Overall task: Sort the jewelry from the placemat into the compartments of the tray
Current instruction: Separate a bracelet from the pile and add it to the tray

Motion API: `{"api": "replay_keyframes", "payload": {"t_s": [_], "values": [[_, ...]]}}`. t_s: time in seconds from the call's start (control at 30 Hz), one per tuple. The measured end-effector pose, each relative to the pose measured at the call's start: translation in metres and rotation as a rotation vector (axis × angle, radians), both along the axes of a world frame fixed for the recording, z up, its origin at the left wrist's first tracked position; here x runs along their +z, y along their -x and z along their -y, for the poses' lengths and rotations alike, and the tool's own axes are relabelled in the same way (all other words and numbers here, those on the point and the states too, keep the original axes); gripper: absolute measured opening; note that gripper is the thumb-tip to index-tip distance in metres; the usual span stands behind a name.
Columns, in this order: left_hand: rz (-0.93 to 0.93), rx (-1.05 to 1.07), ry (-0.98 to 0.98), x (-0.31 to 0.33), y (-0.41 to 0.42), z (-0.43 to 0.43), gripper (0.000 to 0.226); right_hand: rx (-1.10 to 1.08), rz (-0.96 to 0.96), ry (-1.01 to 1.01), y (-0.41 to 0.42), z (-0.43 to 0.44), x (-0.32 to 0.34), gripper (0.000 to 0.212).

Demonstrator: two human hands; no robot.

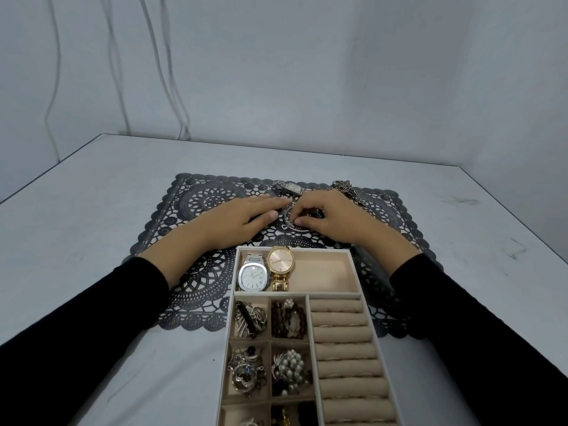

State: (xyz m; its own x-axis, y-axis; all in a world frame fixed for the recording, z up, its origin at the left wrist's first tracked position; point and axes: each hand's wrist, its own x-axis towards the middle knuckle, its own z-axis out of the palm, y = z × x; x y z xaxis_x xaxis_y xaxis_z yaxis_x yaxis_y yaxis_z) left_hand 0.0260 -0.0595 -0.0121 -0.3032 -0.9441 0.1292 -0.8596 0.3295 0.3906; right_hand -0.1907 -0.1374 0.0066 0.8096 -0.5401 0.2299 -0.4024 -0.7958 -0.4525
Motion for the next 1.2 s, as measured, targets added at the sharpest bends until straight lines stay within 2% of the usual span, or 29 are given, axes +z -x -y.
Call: {"api": "replay_keyframes", "payload": {"t_s": [0.7, 1.2], "values": [[0.142, -0.056, 0.075, 0.003, 0.002, 0.0, 0.04, -0.08, 0.009, 0.041, 0.015, -0.006, 0.001, 0.007], [0.135, -0.108, 0.075, 0.003, 0.002, -0.002, 0.042, -0.103, 0.062, 0.002, 0.019, -0.006, -0.005, 0.006]]}}
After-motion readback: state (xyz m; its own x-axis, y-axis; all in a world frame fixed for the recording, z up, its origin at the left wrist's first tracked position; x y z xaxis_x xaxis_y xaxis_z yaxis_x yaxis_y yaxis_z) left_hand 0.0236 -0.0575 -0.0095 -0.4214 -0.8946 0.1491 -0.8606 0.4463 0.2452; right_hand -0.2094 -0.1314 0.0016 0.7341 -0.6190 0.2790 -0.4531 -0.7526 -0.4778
